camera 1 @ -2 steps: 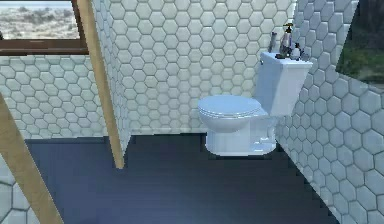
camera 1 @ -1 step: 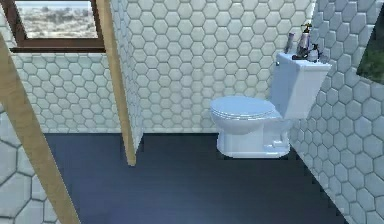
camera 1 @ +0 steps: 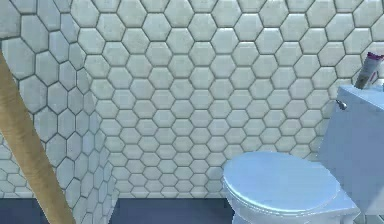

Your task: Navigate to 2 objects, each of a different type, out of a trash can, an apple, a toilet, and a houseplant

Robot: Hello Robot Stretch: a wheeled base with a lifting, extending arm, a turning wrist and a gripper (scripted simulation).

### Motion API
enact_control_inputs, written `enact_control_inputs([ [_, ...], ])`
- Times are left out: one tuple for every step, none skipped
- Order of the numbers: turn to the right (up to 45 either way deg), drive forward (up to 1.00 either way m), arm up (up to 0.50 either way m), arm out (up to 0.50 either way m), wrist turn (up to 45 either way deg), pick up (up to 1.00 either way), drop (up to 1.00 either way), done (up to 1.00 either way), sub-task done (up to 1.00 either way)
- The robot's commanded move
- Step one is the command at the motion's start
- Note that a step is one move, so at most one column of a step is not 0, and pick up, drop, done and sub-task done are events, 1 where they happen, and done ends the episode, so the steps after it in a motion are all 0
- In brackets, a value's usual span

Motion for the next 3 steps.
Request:
enact_control_inputs([
  [6.0,0.0,0.0,0.0,0.0,0.0,0.0,0.0,0.0],
  [0.0,0.1,0.0,0.0,0.0,0.0,0.0,0.0,0.0],
  [33.0,0.0,0.0,0.0,0.0,0.0,0.0,0.0,0.0],
])
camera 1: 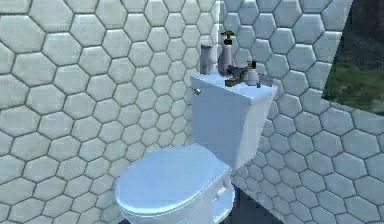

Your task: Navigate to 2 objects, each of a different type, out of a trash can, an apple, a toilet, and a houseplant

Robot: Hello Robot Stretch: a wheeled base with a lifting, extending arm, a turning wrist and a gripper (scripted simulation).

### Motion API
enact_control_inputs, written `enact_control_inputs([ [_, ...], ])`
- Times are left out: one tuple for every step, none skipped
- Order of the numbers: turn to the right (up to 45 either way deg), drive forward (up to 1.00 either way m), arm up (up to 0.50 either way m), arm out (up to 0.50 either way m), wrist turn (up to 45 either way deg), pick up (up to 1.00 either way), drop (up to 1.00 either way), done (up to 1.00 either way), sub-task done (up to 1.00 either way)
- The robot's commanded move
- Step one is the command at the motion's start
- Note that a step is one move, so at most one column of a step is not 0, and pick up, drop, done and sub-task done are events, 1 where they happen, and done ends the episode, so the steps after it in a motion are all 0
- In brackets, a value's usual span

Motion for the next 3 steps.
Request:
enact_control_inputs([
  [0.0,0.0,0.0,0.0,0.0,0.0,0.0,0.0,1.0],
  [45.0,0.0,0.0,0.0,0.0,0.0,0.0,0.0,0.0],
  [45.0,0.0,0.0,0.0,0.0,0.0,0.0,0.0,0.0],
])
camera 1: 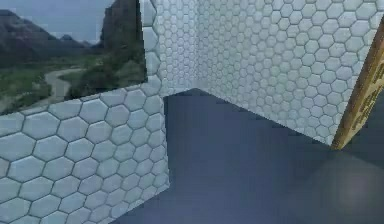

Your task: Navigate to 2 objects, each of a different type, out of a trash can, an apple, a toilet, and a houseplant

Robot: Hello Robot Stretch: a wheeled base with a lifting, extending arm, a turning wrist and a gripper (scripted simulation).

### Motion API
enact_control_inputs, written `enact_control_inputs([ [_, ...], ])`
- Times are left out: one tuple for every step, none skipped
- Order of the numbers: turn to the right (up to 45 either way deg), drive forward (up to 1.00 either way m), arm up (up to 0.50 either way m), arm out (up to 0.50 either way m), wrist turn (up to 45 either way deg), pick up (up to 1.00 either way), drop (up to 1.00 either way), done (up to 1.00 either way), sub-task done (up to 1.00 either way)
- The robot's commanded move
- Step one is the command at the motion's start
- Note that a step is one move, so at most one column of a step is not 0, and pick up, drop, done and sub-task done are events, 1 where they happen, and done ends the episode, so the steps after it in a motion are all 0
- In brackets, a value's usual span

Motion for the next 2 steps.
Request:
enact_control_inputs([
  [45.0,0.0,0.0,0.0,0.0,0.0,0.0,0.0,0.0],
  [9.0,0.0,0.0,0.0,0.0,0.0,0.0,0.0,0.0],
])
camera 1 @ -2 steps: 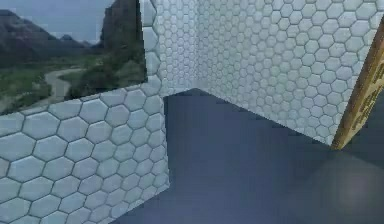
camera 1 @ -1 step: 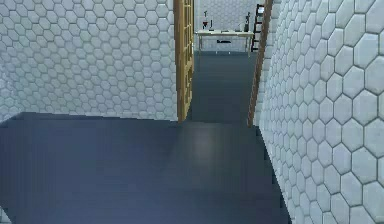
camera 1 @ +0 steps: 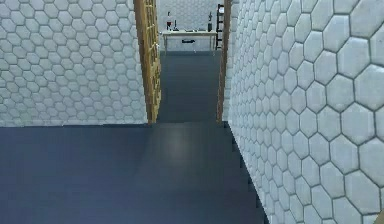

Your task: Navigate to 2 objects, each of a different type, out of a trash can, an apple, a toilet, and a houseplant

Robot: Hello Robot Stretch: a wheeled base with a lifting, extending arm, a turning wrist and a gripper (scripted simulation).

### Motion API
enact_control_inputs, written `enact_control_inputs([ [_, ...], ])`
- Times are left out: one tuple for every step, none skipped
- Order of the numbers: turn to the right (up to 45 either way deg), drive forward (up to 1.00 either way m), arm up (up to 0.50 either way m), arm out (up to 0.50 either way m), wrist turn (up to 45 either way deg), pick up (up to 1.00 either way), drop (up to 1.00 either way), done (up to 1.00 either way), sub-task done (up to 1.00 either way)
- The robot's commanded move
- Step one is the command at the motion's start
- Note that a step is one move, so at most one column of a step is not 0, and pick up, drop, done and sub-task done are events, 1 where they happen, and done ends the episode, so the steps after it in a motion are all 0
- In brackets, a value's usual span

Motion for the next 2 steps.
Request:
enact_control_inputs([
  [0.0,1.0,0.0,0.0,0.0,0.0,0.0,0.0,0.0],
  [0.0,1.0,0.0,0.0,0.0,0.0,0.0,0.0,0.0],
])
